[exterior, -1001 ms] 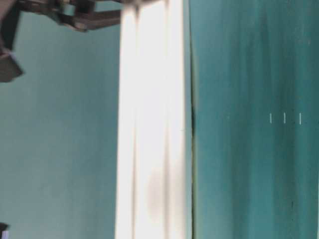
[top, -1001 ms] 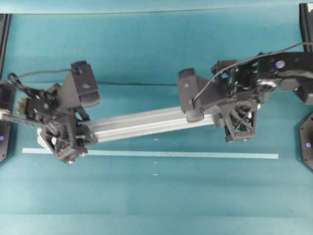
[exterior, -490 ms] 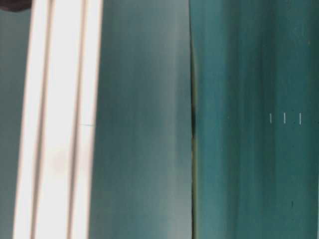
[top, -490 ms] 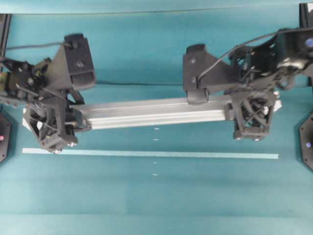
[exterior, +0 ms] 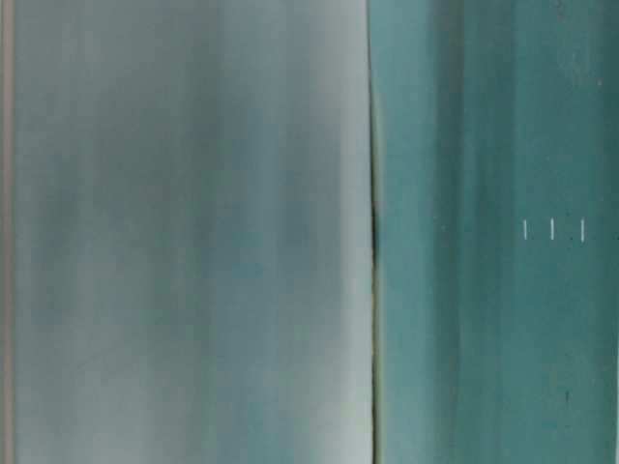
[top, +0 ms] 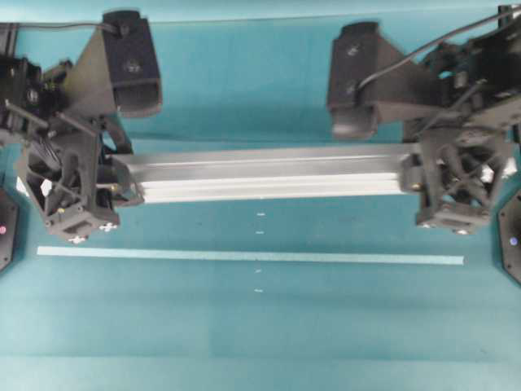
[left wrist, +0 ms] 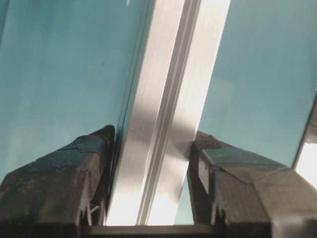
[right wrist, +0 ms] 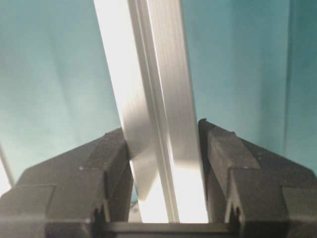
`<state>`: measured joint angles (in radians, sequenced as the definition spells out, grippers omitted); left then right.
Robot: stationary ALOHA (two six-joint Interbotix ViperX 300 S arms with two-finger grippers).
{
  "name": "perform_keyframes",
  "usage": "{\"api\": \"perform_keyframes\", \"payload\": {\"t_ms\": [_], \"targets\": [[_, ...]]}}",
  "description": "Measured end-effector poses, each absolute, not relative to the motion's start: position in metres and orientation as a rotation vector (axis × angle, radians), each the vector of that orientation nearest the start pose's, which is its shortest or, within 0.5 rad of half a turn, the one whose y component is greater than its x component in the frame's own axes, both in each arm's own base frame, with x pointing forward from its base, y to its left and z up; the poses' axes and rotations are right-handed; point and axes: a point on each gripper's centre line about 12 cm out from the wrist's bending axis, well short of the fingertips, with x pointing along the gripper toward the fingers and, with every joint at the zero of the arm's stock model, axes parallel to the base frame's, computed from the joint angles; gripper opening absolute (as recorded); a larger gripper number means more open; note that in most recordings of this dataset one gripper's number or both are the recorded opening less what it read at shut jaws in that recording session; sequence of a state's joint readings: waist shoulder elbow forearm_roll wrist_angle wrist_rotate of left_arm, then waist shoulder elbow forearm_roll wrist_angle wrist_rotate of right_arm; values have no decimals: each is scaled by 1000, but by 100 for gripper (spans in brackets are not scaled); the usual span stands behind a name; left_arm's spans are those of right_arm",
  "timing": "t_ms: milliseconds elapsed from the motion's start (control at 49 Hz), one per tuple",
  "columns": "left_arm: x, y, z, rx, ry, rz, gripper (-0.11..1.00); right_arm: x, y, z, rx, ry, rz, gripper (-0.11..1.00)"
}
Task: Lift the metal rail with both hands.
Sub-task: 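Lift the rail and rotate it parallel to the table edge, then lower the held rail back toward the table surface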
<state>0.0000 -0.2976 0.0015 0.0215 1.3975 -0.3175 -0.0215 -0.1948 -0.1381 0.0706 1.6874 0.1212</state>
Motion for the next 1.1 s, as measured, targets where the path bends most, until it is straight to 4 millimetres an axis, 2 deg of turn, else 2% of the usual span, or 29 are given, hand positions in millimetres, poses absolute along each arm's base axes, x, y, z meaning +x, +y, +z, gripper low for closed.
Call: {"api": "perform_keyframes", "payload": {"t_ms": [204,715,878,1103], "targets": [[316,4,426,-201,1133,159,38,309,4,419,178,1348,-49,40],[324,5,426,-191,1146,160,38,308,5,415,190,1362,-59,40],[330,6,401,-189,1162,162,38,309,5,394,192,1385,-65,40],[336,6,354,-185,1186,162,38,316,5,343,198,1395,-74,40]]}}
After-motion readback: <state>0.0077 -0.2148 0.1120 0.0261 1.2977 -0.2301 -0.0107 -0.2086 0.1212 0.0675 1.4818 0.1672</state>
